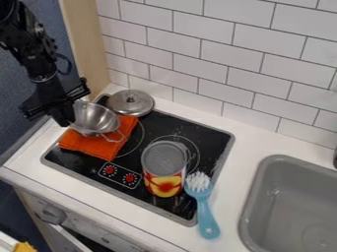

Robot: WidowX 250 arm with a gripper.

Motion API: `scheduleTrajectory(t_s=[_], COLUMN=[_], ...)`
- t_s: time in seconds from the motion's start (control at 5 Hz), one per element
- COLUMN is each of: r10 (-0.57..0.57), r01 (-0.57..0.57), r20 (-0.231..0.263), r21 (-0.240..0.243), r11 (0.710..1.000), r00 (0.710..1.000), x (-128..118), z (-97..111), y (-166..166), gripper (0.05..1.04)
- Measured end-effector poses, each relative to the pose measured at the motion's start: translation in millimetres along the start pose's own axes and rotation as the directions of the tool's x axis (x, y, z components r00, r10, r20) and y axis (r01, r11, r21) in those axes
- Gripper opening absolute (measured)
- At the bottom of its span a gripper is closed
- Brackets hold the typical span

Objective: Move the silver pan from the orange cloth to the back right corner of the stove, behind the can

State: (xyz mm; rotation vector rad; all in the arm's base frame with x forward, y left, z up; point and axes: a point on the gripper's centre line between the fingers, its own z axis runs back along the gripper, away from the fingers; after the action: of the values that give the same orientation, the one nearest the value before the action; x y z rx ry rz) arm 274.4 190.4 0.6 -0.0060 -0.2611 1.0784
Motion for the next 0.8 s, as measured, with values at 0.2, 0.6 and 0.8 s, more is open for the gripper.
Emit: scheduleTrajectory(t_s=[0.2, 0.6, 0.8], r10=[-0.009, -0.079, -0.145], r01=[0.011, 0.072, 0.130], r20=[0.034, -0.067, -0.101], r21=[-0.055, -0.106, -0.145], r11=[0.998, 0.992, 0.981], r00=[0.999, 0.995, 0.984], x=[0.6, -32.4, -57.2], z=[26.9, 40.9, 42.8], y=[-17.5, -50.2, -78.1], gripper=[0.065, 0.064, 0.064])
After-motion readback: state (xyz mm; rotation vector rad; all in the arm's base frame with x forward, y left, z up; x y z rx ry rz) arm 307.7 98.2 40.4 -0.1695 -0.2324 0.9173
